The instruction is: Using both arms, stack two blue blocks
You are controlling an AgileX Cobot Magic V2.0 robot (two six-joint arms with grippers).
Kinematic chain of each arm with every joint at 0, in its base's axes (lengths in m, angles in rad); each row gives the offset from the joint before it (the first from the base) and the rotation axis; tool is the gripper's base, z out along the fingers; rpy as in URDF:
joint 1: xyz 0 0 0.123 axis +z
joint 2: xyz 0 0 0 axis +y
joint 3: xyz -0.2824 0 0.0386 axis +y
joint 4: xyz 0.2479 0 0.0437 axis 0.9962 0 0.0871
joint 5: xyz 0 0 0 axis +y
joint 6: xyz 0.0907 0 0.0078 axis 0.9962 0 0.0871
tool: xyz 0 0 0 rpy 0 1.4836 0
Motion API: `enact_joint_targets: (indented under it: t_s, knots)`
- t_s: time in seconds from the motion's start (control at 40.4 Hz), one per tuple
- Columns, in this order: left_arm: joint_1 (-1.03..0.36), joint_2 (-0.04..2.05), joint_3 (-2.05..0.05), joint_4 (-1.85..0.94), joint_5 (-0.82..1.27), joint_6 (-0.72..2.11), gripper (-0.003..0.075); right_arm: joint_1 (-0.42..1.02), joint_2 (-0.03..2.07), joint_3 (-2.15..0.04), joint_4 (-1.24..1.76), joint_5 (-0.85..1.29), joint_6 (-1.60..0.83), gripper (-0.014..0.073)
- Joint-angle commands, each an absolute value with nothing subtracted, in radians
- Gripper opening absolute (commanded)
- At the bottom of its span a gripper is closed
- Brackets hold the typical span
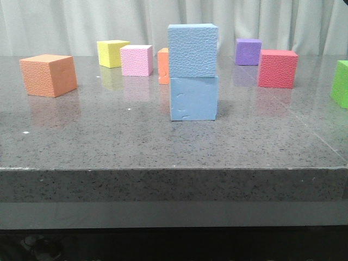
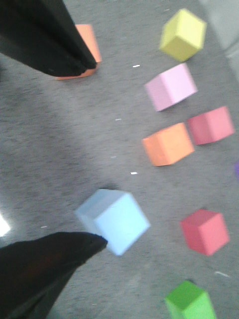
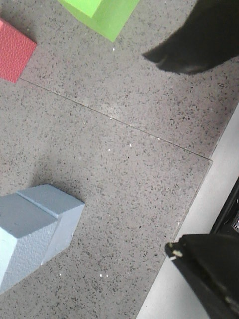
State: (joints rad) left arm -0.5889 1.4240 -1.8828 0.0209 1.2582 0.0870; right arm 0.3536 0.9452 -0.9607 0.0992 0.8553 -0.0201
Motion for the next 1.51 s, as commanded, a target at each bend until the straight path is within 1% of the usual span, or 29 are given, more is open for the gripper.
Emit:
enact_joint_targets:
  t_s: [0.0, 0.198, 0.272, 0.421, 0.57, 0.792, 0.867, 0.916, 0.941, 0.991, 1.04, 1.065, 1.139, 1.213, 1.238, 1.263, 1.288, 1.337, 1.362, 1.387, 1.486]
  knots:
    - [-0.591, 1.291, -1.720, 0.031, 1.138, 0.035, 0.0611, 0.350, 0.936, -0.983, 0.096, 0.811, -0.026, 0.0652]
    - [-0.591, 1.075, -1.302, 0.041, 0.909, -0.027, 0.0611, 0.350, 0.936, -0.983, 0.096, 0.830, -0.026, 0.0652]
    - [-0.591, 1.006, -1.169, 0.042, 0.871, -0.035, 0.0611, 0.350, 0.936, -0.983, 0.096, 0.830, -0.026, 0.0652]
    - [-0.591, 0.894, -1.002, 0.050, 0.844, -0.047, 0.0610, 0.350, 0.936, -0.983, 0.102, 0.830, -0.026, 0.0652]
    - [-0.591, 0.817, -0.916, 0.069, 0.833, -0.074, 0.0610, 0.350, 0.936, -0.983, 0.113, 0.830, -0.026, 0.0652]
    - [-0.591, 0.770, -0.893, 0.118, 0.773, -0.087, 0.0608, 0.350, 0.936, -0.983, 0.113, 0.826, -0.026, 0.0652]
    - [-0.591, 0.770, -0.893, 0.135, 0.763, -0.087, 0.0574, 0.350, 0.936, -0.983, 0.113, 0.821, -0.026, 0.0652]
    - [-0.591, 0.772, -0.893, 0.145, 0.756, -0.087, 0.0533, 0.350, 0.936, -0.983, 0.113, 0.815, -0.026, 0.0643]
    - [-0.591, 0.772, -0.893, 0.146, 0.754, -0.087, 0.0497, 0.350, 0.936, -0.983, 0.113, 0.813, -0.026, 0.0632]
    - [-0.591, 0.772, -0.893, 0.149, 0.746, -0.087, 0.0426, 0.350, 0.936, -0.983, 0.113, 0.810, -0.026, 0.0589]
    - [-0.591, 0.772, -0.893, 0.149, 0.738, -0.087, 0.0363, 0.350, 0.936, -0.983, 0.113, 0.806, -0.026, 0.0519]
    - [-0.591, 0.772, -0.893, 0.149, 0.732, -0.087, 0.0319, 0.350, 0.936, -0.983, 0.113, 0.805, -0.026, 0.0482]
    - [-0.591, 0.772, -0.893, 0.149, 0.727, -0.087, 0.0215, 0.350, 0.936, -0.983, 0.113, 0.803, -0.026, 0.0341]
    - [-0.591, 0.772, -0.893, 0.149, 0.727, -0.087, 0.0110, 0.350, 0.936, -0.983, 0.113, 0.804, -0.026, 0.0181]
    - [-0.591, 0.772, -0.893, 0.149, 0.727, -0.087, 0.0092, 0.350, 0.936, -0.983, 0.113, 0.804, -0.026, 0.0128]
    - [-0.591, 0.772, -0.893, 0.149, 0.727, -0.087, 0.0058, 0.350, 0.936, -0.983, 0.113, 0.804, -0.026, 0.0101]
    - [-0.591, 0.772, -0.893, 0.149, 0.727, -0.087, 0.0026, 0.350, 0.936, -0.983, 0.113, 0.804, -0.026, 0.0053]
    - [-0.591, 0.772, -0.893, 0.149, 0.727, -0.087, -0.0019, 0.350, 0.936, -0.983, 0.113, 0.804, -0.026, -0.0022]
    - [-0.591, 0.772, -0.893, 0.149, 0.727, -0.087, -0.0018, 0.350, 0.936, -0.983, 0.113, 0.804, -0.026, -0.0062]
    - [-0.591, 0.772, -0.893, 0.149, 0.729, -0.087, -0.0018, 0.350, 0.936, -0.983, 0.113, 0.804, -0.026, -0.0075]
    - [-0.591, 0.772, -0.893, 0.147, 0.734, -0.087, -0.0018, 0.350, 0.936, -0.983, 0.113, 0.804, -0.026, -0.0069]
